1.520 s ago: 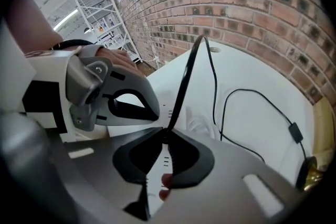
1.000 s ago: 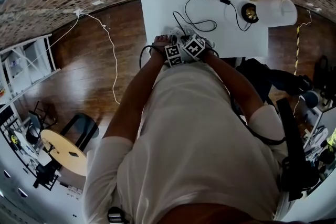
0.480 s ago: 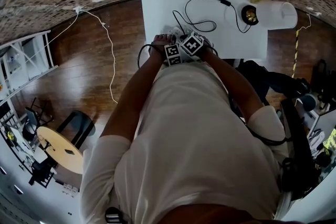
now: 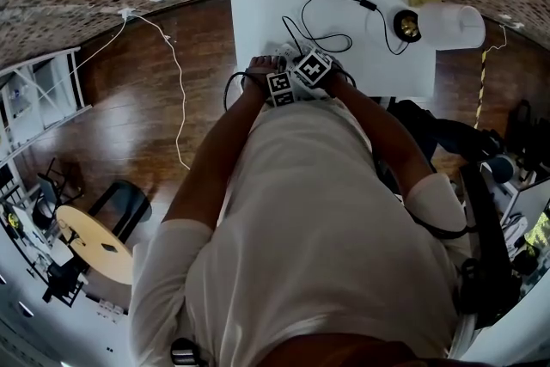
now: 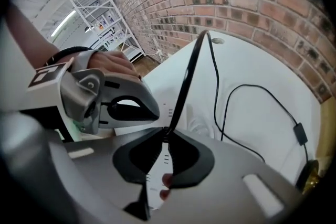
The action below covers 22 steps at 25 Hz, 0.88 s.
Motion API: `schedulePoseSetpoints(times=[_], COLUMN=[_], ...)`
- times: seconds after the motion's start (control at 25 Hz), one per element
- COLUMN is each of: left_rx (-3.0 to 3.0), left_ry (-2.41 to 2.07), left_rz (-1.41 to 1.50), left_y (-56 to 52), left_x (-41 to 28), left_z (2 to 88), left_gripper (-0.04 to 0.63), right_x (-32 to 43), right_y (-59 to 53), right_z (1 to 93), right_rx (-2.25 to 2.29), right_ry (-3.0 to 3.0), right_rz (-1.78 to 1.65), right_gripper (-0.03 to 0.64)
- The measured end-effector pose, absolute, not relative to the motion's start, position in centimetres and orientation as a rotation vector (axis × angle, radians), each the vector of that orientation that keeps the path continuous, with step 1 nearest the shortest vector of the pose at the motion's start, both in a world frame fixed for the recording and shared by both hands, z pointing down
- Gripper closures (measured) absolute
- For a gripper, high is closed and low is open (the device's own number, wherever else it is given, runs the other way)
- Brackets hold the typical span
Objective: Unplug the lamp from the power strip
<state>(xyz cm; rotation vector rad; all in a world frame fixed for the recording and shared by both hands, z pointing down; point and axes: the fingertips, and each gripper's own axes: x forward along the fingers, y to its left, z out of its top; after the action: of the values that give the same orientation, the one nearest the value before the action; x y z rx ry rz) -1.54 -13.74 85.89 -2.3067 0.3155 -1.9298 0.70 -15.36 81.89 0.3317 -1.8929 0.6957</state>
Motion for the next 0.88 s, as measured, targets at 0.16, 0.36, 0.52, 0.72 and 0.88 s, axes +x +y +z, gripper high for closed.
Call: schedulePoseSetpoints(times=[0.16,0.36,0.52,0.72,0.88], left_rx=[-2.303,-2.297,-2.300,-2.293,-2.284], left_ry=[0.318,0.322,0.324,0.317,0.328], left_rz=[-1.927,-1.929,-1.928,-1.934,-1.929], left_y=[-13.9,-14.0,-14.0,-14.0,-14.2], left_x=[-1.6,-1.5,-1.6,-1.6,-1.6], left_z=[85.9,85.9,86.0,85.8,86.2], left_gripper=[0.611,0.611,0.611,0.611,0.611], right_x=[0.9,1.5,1.3,1.6,1.8], right_y=[-15.4,-12.9,-15.4,-14.9,-15.7], right_z=[81.7,81.3,81.3,81.4,80.3], right_rx=[0.349,0.317,0.373,0.381,0.431], right_ry=[-1.902,-1.833,-1.912,-1.915,-1.930], right_rz=[0.693,0.832,0.706,0.711,0.736], right_gripper=[0.581,0.581,0.581,0.581,0.581])
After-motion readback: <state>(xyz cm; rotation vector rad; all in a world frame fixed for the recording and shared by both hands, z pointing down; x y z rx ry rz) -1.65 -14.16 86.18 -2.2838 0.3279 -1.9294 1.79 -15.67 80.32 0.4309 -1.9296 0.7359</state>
